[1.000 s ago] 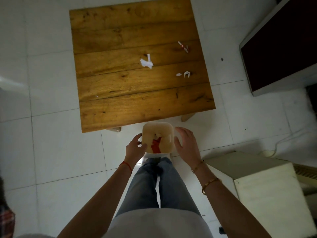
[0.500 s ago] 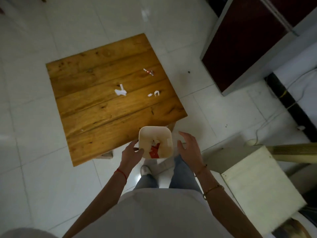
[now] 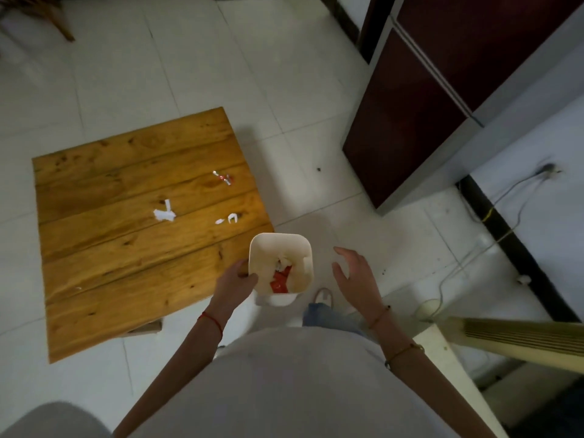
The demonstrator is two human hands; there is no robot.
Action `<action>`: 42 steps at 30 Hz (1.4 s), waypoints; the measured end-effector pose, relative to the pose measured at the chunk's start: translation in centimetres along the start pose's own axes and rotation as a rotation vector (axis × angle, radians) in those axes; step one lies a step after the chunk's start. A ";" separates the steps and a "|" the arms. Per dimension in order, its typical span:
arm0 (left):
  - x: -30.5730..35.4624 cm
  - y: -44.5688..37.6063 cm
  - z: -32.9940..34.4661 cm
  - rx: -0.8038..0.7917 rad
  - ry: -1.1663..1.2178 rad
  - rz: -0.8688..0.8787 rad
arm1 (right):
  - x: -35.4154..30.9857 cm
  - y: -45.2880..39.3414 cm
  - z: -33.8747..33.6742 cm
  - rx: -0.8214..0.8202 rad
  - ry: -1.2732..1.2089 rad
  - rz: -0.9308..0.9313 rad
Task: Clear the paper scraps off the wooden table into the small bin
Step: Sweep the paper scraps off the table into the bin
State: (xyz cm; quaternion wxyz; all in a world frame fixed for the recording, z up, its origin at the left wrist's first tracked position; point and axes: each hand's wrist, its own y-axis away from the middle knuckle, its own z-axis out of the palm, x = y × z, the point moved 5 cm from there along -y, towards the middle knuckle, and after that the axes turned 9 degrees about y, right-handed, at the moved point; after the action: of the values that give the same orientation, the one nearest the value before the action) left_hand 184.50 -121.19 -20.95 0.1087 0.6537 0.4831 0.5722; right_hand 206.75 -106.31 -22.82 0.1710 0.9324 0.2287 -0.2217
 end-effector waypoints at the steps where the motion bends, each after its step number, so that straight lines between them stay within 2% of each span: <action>1: 1.2 -0.4 1.3 0.007 0.017 0.002 | 1.1 -1.2 -1.5 0.002 0.009 -0.012; 9: 10.5 -2.7 8.6 0.051 0.131 0.002 | 6.0 -9.4 -9.6 0.004 0.037 -0.096; 19: 16.2 -8.2 9.6 0.174 0.269 -0.062 | 6.4 -20.0 -11.4 -0.052 0.027 -0.200; 26: 19.9 -13.8 8.2 0.271 0.386 -0.121 | 2.0 -31.5 -11.8 -0.137 0.022 -0.346; 35: 25.3 -19.3 3.5 0.407 0.501 -0.163 | -7.5 -45.1 -11.5 -0.237 0.055 -0.579; 42: 26.0 -19.4 2.2 0.592 0.691 -0.253 | -15.1 -50.3 -8.4 -0.447 0.140 -0.850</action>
State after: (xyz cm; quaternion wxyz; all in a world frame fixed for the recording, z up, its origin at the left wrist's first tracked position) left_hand 173.36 -90.73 -18.38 -0.1809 0.3639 0.7091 0.5762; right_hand 172.29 -65.90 -19.25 0.2455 0.7096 0.6422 -0.1541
